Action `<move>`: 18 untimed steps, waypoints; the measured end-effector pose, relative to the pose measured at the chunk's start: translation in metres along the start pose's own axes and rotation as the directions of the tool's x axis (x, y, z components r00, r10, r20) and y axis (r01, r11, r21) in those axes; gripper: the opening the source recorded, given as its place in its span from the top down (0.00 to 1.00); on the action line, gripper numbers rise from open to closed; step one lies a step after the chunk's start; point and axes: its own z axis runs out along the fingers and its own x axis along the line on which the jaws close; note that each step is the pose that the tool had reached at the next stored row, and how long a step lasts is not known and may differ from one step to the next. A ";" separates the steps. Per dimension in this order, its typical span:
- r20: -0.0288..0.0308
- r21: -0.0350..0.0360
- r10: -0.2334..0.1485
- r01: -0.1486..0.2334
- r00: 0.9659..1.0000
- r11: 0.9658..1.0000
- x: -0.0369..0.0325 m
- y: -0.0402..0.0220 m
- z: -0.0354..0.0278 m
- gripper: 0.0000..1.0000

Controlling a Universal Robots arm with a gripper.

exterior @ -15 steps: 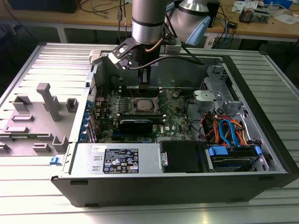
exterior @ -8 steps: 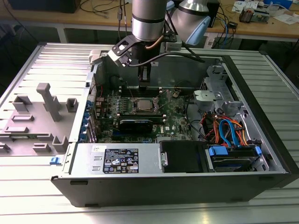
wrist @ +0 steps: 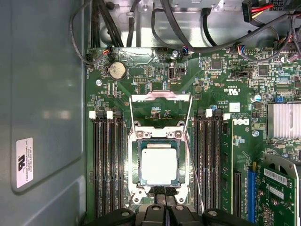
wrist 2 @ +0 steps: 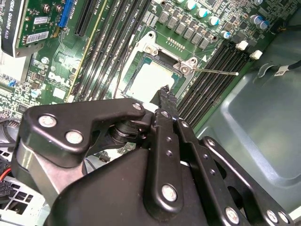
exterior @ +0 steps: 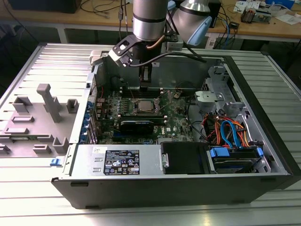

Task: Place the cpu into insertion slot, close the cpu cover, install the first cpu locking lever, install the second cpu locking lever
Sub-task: 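Close the cpu cover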

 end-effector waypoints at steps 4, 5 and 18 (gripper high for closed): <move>0.000 0.000 0.000 0.000 1.000 1.000 0.0000 0.0000 -0.0004 0.89; 0.000 0.000 0.000 0.000 1.000 1.000 0.0000 0.0000 -0.0004 0.89; 0.000 0.000 0.000 0.000 1.000 1.000 -0.0001 -0.0002 -0.0069 0.89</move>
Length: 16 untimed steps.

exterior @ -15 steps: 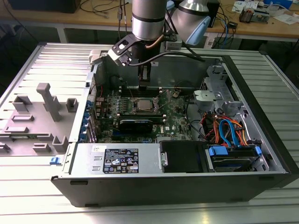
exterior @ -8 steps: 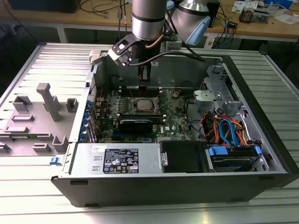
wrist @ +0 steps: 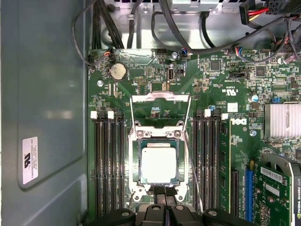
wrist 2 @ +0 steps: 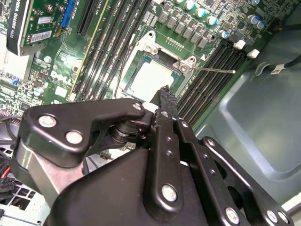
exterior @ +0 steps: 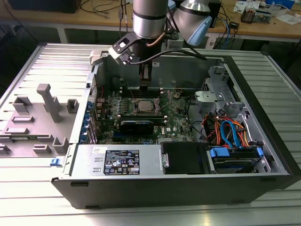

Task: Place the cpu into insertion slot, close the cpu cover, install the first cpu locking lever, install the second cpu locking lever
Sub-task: 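Close the cpu cover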

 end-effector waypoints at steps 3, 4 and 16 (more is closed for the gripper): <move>0.000 0.000 0.000 0.000 1.000 1.000 -0.0001 -0.0001 -0.0040 0.89; 0.000 0.000 0.000 0.000 1.000 1.000 -0.0001 0.0000 -0.0046 0.89; -0.002 0.000 0.000 0.000 1.000 1.000 0.0000 0.0146 -0.0031 0.89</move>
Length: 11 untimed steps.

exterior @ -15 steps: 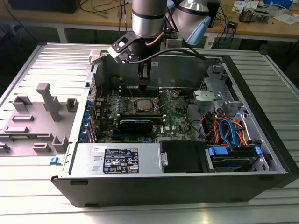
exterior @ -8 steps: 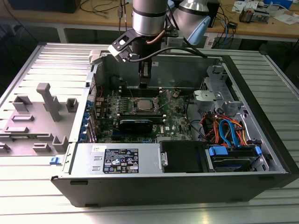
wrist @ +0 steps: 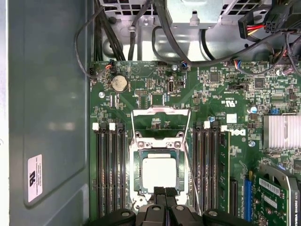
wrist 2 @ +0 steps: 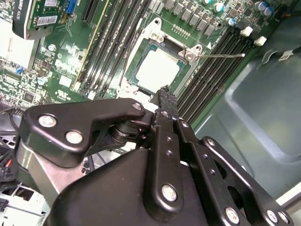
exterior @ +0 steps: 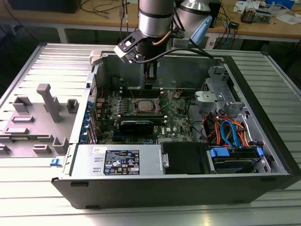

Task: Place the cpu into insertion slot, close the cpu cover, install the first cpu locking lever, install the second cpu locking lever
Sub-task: 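Close the cpu cover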

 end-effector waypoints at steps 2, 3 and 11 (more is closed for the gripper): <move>0.000 0.000 0.000 0.000 1.000 1.000 0.0000 0.0018 0.0000 0.89; 0.000 0.000 0.000 0.000 1.000 1.000 0.0000 0.0023 0.0001 0.89; 0.000 0.000 0.000 0.000 1.000 1.000 0.0000 0.0048 0.0001 0.89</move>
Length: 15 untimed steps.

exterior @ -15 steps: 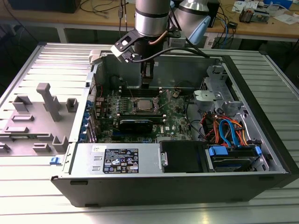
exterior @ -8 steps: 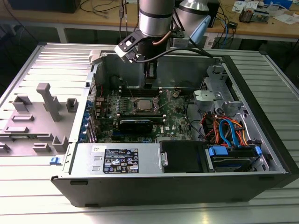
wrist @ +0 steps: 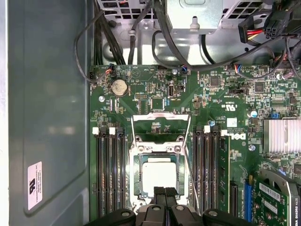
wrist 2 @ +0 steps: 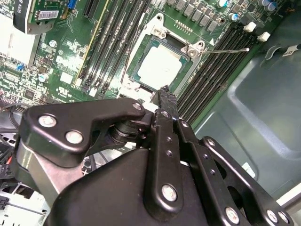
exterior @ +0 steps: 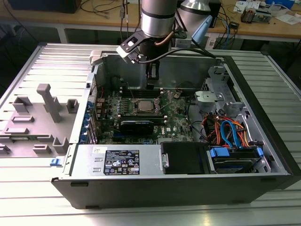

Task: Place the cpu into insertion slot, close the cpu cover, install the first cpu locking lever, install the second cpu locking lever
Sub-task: 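Close the cpu cover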

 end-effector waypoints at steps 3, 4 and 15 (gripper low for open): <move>0.000 0.000 0.000 0.000 1.000 1.000 0.0000 0.0007 0.0000 0.89; 0.000 0.000 0.000 0.000 1.000 1.000 0.0000 0.0008 0.0000 0.89; 0.000 0.000 0.000 0.000 1.000 1.000 0.0000 0.0035 0.0001 0.89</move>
